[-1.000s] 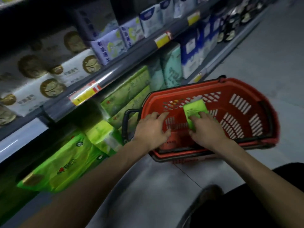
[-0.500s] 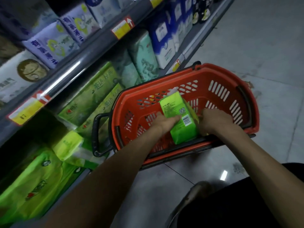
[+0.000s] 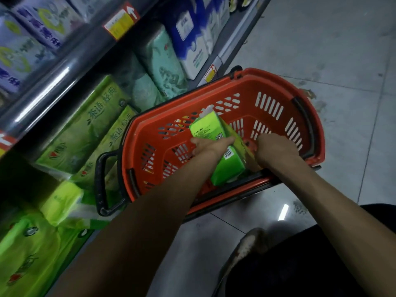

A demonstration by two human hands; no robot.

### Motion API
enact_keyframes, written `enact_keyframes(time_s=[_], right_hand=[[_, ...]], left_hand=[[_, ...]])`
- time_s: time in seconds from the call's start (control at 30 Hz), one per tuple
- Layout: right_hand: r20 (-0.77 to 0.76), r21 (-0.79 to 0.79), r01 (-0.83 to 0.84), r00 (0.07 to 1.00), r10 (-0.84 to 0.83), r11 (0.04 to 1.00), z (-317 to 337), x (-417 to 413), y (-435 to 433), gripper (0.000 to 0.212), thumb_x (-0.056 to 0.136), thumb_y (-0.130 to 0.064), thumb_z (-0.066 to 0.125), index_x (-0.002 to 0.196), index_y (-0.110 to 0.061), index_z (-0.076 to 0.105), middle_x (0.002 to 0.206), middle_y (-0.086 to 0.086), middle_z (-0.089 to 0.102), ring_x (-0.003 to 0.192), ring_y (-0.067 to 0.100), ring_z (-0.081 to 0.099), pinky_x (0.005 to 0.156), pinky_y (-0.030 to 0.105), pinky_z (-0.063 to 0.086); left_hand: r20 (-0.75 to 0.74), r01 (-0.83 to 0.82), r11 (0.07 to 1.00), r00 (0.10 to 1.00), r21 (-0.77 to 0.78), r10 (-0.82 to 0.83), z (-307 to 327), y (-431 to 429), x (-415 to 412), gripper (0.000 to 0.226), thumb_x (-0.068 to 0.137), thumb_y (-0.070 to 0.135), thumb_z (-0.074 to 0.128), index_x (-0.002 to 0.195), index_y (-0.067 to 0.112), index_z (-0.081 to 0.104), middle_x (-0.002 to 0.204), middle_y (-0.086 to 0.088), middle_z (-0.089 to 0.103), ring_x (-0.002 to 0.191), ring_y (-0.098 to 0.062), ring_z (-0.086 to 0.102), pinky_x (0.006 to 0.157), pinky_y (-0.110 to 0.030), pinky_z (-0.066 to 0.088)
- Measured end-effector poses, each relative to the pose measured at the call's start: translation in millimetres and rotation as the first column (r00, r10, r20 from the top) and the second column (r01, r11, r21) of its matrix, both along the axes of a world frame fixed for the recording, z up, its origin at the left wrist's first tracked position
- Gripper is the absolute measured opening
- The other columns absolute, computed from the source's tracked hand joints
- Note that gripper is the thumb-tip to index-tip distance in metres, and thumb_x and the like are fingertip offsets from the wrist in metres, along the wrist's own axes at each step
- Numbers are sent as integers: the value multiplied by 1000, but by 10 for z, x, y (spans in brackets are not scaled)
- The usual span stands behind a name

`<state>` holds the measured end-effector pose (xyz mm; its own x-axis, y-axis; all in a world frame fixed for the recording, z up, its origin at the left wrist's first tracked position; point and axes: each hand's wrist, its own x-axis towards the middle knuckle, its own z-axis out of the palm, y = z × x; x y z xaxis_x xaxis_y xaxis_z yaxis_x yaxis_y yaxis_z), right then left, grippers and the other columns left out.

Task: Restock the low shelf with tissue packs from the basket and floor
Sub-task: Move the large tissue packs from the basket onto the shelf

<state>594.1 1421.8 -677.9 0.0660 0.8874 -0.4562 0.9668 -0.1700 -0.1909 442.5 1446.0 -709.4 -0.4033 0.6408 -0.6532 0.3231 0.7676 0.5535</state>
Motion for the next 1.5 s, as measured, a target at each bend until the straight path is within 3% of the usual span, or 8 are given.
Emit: enact_keyframes(time_s=[0.37, 0.6, 0.77, 0.83, 0.93, 1.1, 1.3, 1.5], right_hand=[[58, 53, 17, 998, -20, 998, 4, -8, -4, 35, 95, -24, 56, 127, -12, 63, 130, 13, 66, 120, 35, 63, 98, 43, 49], [41, 226, 12, 999, -22, 974, 35, -80, -76, 25, 96, -23, 56, 117, -14, 66, 117, 13, 69, 108, 36, 67, 89, 41, 52], [-262, 403, 82, 965, 29, 911, 181, -390, -100, 29, 92, -37, 58, 109, -16, 67, 102, 14, 73, 96, 39, 70, 78, 42, 56], [-525, 349, 206, 851, 8, 914, 329, -567, -119, 43, 92, -51, 54, 116, -19, 71, 106, 11, 76, 103, 37, 70, 88, 45, 57], [-907, -158, 328, 325, -268, 931, 579, -836, -163, 55, 96, -61, 53, 121, -15, 70, 103, 12, 77, 99, 35, 74, 92, 50, 59], [-765, -643, 150, -96, -636, 751, 831, -968, -319, 76, 90, -76, 49, 119, -7, 56, 111, 29, 72, 94, 44, 75, 79, 52, 62], [-757, -643, 187, -5, -654, 743, 906, -1019, -514, 88, 80, -84, 54, 124, -7, 56, 118, 29, 63, 99, 46, 71, 62, 48, 64], [-853, -501, 131, 94, -514, 855, 899, -1087, -675, 82, 69, -78, 72, 132, -28, 54, 129, 17, 60, 114, 35, 63, 89, 54, 59]], left_hand=[[83, 80, 982, 992, 173, -95, 602, -23, -743, 94, 33, 39, 99, 119, 16, 69, 101, -8, 80, 81, -28, 79, 77, -50, 65], [-177, 313, 925, 944, 215, -278, 1581, -190, -1273, 88, 44, 45, 100, 123, 26, 65, 99, 2, 80, 80, -18, 79, 79, -39, 65], [-296, 413, 877, 894, 247, -337, 2191, -383, -1562, 78, 46, 48, 98, 114, 25, 69, 97, 3, 80, 83, -18, 79, 83, -39, 64], [-327, 451, 853, 873, 261, -361, 2381, -492, -1634, 71, 55, 40, 99, 117, 24, 68, 99, 3, 80, 81, -14, 78, 78, -34, 65], [-413, 534, 790, 820, 301, -396, 2595, -664, -1706, 94, 48, 43, 99, 130, 22, 59, 108, 6, 77, 92, -13, 76, 85, -38, 64], [-519, 646, 692, 731, 321, -442, 2811, -1039, -1739, 98, 62, 35, 99, 143, 22, 46, 111, 15, 66, 100, 0, 66, 92, -26, 57], [-479, 582, 698, 794, 418, -375, 2950, -1429, -1839, 90, 60, 33, 100, 134, 29, 49, 110, 18, 67, 97, 2, 67, 94, -26, 56], [-180, 236, 790, 970, 566, -161, 3066, -1862, -2149, 71, 63, 24, 97, 127, 25, 65, 105, 3, 80, 90, -18, 78, 85, -38, 63]])
